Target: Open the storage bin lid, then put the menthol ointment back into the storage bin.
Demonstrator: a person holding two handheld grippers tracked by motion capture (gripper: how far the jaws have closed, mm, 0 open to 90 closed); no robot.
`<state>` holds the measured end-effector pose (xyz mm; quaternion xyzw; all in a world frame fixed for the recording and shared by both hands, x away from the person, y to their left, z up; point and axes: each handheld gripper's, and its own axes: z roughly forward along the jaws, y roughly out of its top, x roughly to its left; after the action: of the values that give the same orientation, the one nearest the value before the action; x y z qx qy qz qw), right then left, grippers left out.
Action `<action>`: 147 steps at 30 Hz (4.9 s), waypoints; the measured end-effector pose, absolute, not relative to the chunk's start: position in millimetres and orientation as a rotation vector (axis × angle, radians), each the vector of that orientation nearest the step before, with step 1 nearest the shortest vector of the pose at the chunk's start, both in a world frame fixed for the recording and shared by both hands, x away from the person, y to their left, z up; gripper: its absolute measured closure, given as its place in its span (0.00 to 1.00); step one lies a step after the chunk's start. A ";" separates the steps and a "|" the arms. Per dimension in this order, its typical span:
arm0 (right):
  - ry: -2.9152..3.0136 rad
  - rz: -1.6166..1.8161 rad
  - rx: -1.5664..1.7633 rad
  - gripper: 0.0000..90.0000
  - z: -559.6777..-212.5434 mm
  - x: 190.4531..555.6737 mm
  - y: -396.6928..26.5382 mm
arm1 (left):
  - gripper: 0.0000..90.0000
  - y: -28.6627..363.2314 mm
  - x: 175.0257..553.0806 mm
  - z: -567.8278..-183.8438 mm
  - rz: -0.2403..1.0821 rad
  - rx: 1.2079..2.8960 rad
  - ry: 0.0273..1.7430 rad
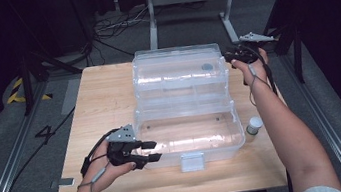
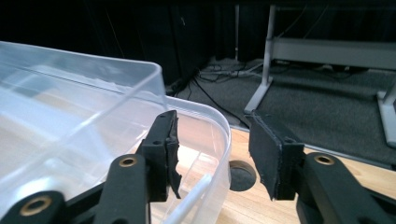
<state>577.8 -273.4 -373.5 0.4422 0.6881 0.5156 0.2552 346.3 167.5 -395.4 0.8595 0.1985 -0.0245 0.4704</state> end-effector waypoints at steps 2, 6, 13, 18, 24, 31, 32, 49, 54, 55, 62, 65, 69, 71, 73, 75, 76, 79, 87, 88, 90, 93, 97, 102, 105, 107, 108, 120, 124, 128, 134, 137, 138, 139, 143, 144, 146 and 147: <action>1.862 1.407 1.197 0.58 -372.1 573.6 -275.9 | 0.55 169.0 347.0 -393.7 -0.053 2.102 0.490; 1.857 1.399 1.182 0.55 -367.2 556.3 -286.1 | 0.53 177.1 351.4 -390.0 -0.016 2.091 0.533; 1.898 1.423 1.113 0.50 -361.5 513.3 -305.0 | 0.45 193.6 360.8 -387.3 0.063 2.062 0.656; 1.906 1.430 1.080 0.48 -360.8 481.6 -318.5 | 0.43 201.2 363.3 -386.0 0.096 2.057 0.690; 1.897 1.473 1.056 0.47 -356.0 450.8 -327.6 | 0.40 206.8 365.5 -385.0 0.153 2.054 0.743; 1.970 1.463 1.003 0.46 -348.1 435.7 -329.2 | 0.37 215.7 367.9 -384.9 0.209 2.060 0.792; 1.978 1.466 1.005 0.46 -348.3 433.6 -330.3 | 0.37 218.1 368.7 -385.0 0.216 2.057 0.805; 2.021 1.444 1.010 0.39 -348.1 420.4 -350.0 | 0.34 235.8 376.1 -386.9 0.242 2.071 0.947; 2.066 1.404 1.050 0.46 -348.7 416.8 -358.3 | 0.32 239.2 379.7 -386.7 0.271 2.064 0.981; 2.073 1.398 1.055 0.47 -349.2 416.1 -359.7 | 0.32 239.5 380.1 -386.6 0.273 2.064 0.987; 2.071 1.380 1.064 0.44 -350.5 413.0 -364.0 | 0.32 243.7 384.2 -387.1 0.290 2.044 1.041; 2.070 1.372 1.081 0.37 -350.8 411.6 -365.0 | 0.31 245.4 385.8 -387.4 0.303 2.045 1.046; 2.103 1.329 1.108 0.28 -353.2 410.5 -365.1 | 0.31 247.7 387.2 -387.9 0.319 2.041 1.070; 2.112 1.312 1.116 0.27 -354.0 410.4 -365.8 | 0.31 248.9 387.4 -388.0 0.325 2.039 1.085; 2.102 1.316 1.131 0.24 -354.6 409.8 -366.0 | 0.31 250.1 387.8 -388.1 0.328 2.035 1.095; 2.122 1.300 1.126 0.20 -355.0 409.1 -366.1 | 0.30 250.7 387.7 -388.6 0.328 2.033 1.100; 2.131 1.289 1.121 0.19 -355.2 408.9 -365.8 | 0.30 250.9 387.8 -388.8 0.327 2.035 1.099; 2.163 1.252 1.100 0.19 -355.9 408.5 -363.7 | 0.30 251.0 387.9 -389.5 0.323 2.041 1.100; 2.265 1.155 0.998 0.35 -356.6 408.0 -357.7 | 0.30 251.6 388.3 -390.2 0.325 2.039 1.104; 2.285 1.163 1.001 0.39 -356.9 408.2 -357.5 | 0.30 251.7 388.2 -390.4 0.323 2.039 1.106; 2.322 1.168 1.032 0.42 -358.6 408.1 -356.6 | 0.30 251.8 388.0 -390.5 0.319 2.039 1.106; 2.345 1.151 1.020 0.44 -358.4 407.9 -356.1 | 0.30 251.6 387.9 -390.9 0.315 2.041 1.103; 2.363 1.163 1.028 0.46 -358.3 407.6 -355.7 | 0.30 251.5 388.1 -391.6 0.312 2.048 1.105; 2.412 1.146 1.054 0.49 -359.6 407.4 -356.2 | 0.30 251.6 388.3 -392.1 0.313 2.051 1.104; 2.454 1.131 1.022 0.51 -361.3 407.5 -355.1 | 0.30 251.4 388.6 -392.9 0.309 2.049 1.107; 2.471 1.111 1.003 0.51 -361.9 407.9 -353.9 | 0.30 251.2 388.8 -393.7 0.305 2.049 1.110; 2.483 1.092 0.991 0.51 -362.1 408.3 -353.4 | 0.30 251.1 388.6 -393.8 0.302 2.049 1.113; 2.580 1.026 0.927 0.51 -368.5 410.6 -350.5 | 0.30 252.2 389.1 -397.0 0.301 2.074 1.114; 2.606 0.997 0.916 0.50 -370.9 411.4 -348.6 | 0.30 252.9 389.4 -397.7 0.301 2.080 1.115; 2.636 0.970 0.902 0.50 -372.9 411.3 -346.2 | 0.30 253.0 389.5 -398.4 0.298 2.081 1.120; 2.683 0.936 0.865 0.50 -376.5 411.7 -341.5 | 0.30 253.9 390.2 -399.5 0.303 2.079 1.120; 2.699 0.921 0.846 0.50 -378.1 412.1 -340.3 | 0.30 253.6 389.8 -399.9 0.294 2.078 1.128; 2.703 0.914 0.840 0.50 -378.4 412.1 -340.0 | 0.30 253.7 389.9 -400.2 0.293 2.079 1.126; 2.711 0.909 0.829 0.50 -379.0 412.3 -339.7 | 0.30 253.6 390.1 -400.4 0.291 2.079 1.126; 2.724 0.884 0.806 0.50 -381.0 412.9 -337.8 | 0.30 254.0 390.2 -400.9 0.291 2.083 1.127; 2.727 0.881 0.804 0.50 -381.6 413.1 -337.3 | 0.30 254.3 390.2 -401.1 0.292 2.084 1.127; 2.739 0.872 0.800 0.50 -382.4 413.3 -336.7 | 0.30 254.8 390.2 -401.4 0.294 2.085 1.123; 2.743 0.869 0.800 0.50 -382.8 413.4 -336.4 | 0.30 254.8 389.9 -401.5 0.293 2.082 1.128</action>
<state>413.4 -336.4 -382.8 0.2670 0.9157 0.2901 0.0777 389.9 254.8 -401.5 0.8110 0.4396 0.1140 0.3689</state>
